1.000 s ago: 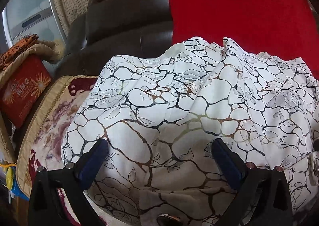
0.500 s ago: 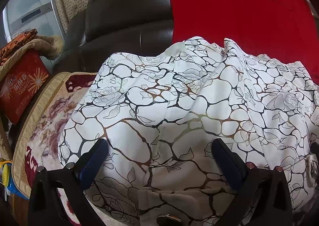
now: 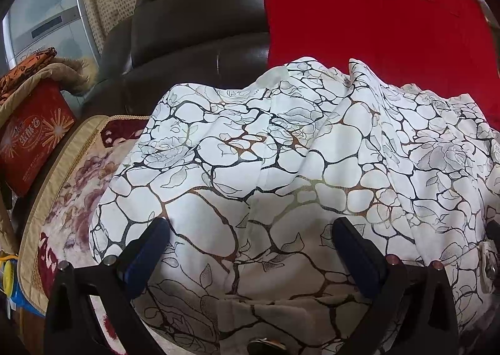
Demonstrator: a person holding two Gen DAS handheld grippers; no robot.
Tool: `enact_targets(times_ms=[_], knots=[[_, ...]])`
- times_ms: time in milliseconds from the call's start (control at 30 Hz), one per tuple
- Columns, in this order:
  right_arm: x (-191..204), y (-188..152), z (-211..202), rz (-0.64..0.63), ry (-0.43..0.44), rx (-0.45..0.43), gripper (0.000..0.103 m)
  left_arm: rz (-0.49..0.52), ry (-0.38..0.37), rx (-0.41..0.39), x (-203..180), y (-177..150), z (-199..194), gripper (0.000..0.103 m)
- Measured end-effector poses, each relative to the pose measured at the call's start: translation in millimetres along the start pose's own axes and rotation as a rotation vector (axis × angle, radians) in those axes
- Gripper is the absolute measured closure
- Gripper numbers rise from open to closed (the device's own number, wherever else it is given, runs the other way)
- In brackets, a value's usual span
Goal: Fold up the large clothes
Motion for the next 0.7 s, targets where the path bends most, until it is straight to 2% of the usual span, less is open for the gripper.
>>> enact_targets(times_ms=[167, 700], knots=[[5.2, -0.1, -0.5, -0.037, -0.041, -0.015, 0.032, 0.004, -0.006, -0.004, 0.7, -0.1, 0.6, 0.000], [4.7, 0.3, -0.3, -0.043, -0.045, -0.018, 0.032, 0.006, -0.008, -0.006, 0.4, 0.2, 1.5, 0.000]])
Point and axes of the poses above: each gripper's, at about its wrist camera, not at the fingertips, and z roughly the way its jaws point, x to its left, y to its top, the point moved 4 cm from there along z, roughly the way its jaws point, and after that the axes turned 10 degrees about -x, right-handed, at the moved point
